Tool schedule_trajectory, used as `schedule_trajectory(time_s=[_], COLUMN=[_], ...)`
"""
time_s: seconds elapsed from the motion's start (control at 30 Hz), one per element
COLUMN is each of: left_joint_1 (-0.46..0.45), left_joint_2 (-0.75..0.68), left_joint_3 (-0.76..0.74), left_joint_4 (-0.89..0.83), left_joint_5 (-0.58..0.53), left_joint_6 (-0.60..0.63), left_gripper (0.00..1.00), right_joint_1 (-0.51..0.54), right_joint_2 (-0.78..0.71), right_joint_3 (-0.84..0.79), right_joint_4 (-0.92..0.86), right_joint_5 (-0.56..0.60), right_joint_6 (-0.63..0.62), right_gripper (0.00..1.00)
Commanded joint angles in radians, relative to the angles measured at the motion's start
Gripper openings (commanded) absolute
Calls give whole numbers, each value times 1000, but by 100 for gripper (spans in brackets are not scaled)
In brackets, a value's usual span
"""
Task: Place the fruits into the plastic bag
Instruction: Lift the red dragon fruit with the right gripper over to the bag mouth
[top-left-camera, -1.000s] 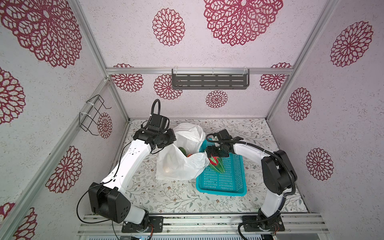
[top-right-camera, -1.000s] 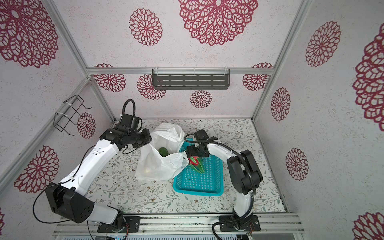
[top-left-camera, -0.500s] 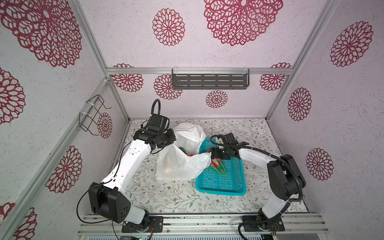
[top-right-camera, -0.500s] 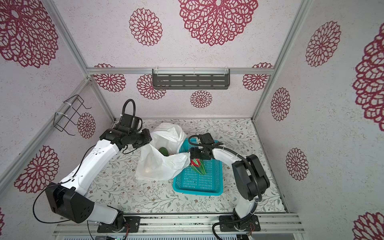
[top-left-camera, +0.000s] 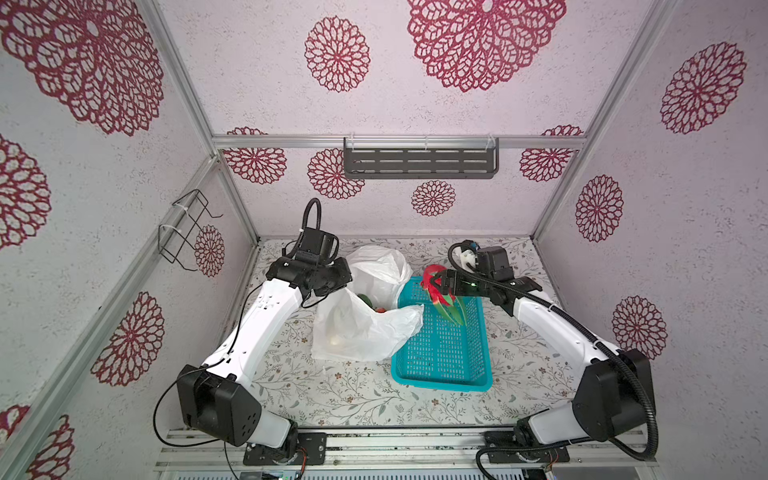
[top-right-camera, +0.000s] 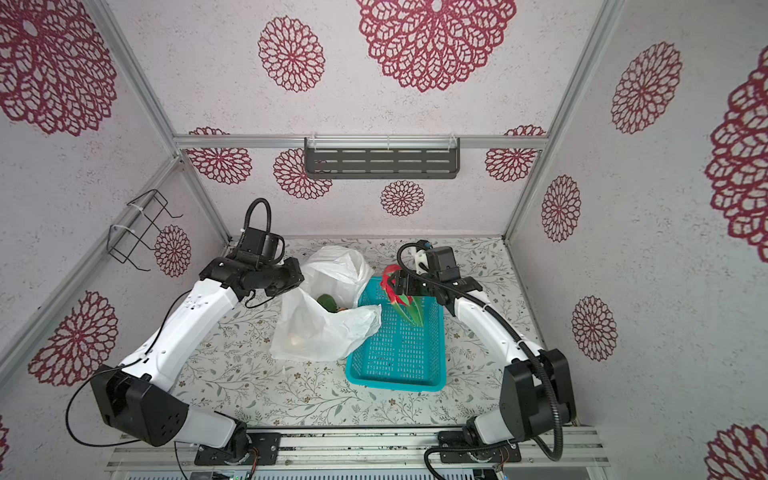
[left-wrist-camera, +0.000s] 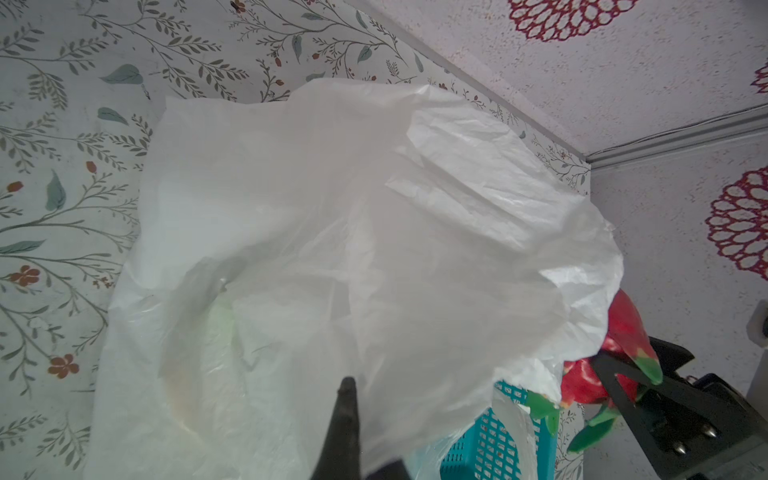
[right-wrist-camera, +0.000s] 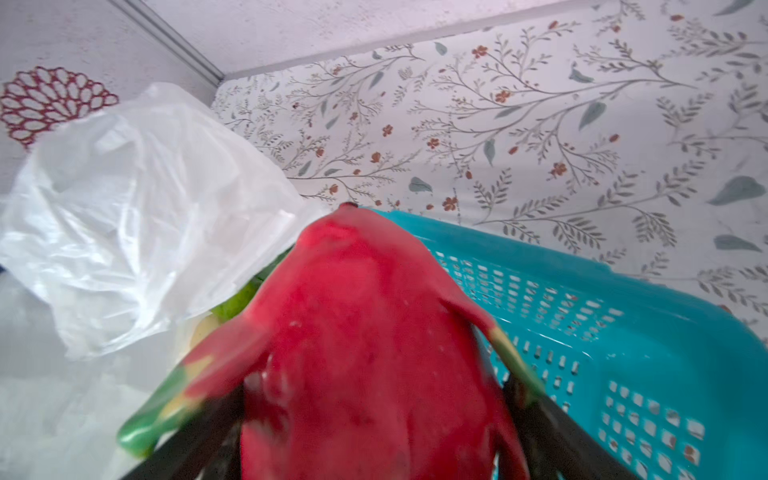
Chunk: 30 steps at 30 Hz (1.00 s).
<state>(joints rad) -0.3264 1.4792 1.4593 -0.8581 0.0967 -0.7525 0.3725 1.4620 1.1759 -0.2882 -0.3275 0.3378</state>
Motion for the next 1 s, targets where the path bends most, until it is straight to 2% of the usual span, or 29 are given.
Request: schedule_trajectory(time_s=[0.0,0.3,0.53,0.67,0.77,0.97], left_joint_1=[3,2,-3,-6,-12,-18], left_joint_2=[-15,-14,-11,-14,-20,-53], left_joint_3=[10,8,16,11,10,-7], left_joint_4=[10,13,11,10,7,1], left_joint_5=[8,13,16,15,15,7], left_joint_6=[-3,-7,-7,-8,-11,-11], left_gripper=[0,0,0,0,0,0], right_joint_1=[46,190,270,284,284,274], right_joint_2=[23,17,77,146,218,364], right_joint_3=[61,56,141,223,319,555], right_joint_4=[20,-34,-102,-61,-55,-131], right_joint_5=[-120,-231,-263,-239,-175,-83], right_joint_6=[-55,-104,-157,-150,-158,-225], right_gripper=[18,19,20,20,20,20])
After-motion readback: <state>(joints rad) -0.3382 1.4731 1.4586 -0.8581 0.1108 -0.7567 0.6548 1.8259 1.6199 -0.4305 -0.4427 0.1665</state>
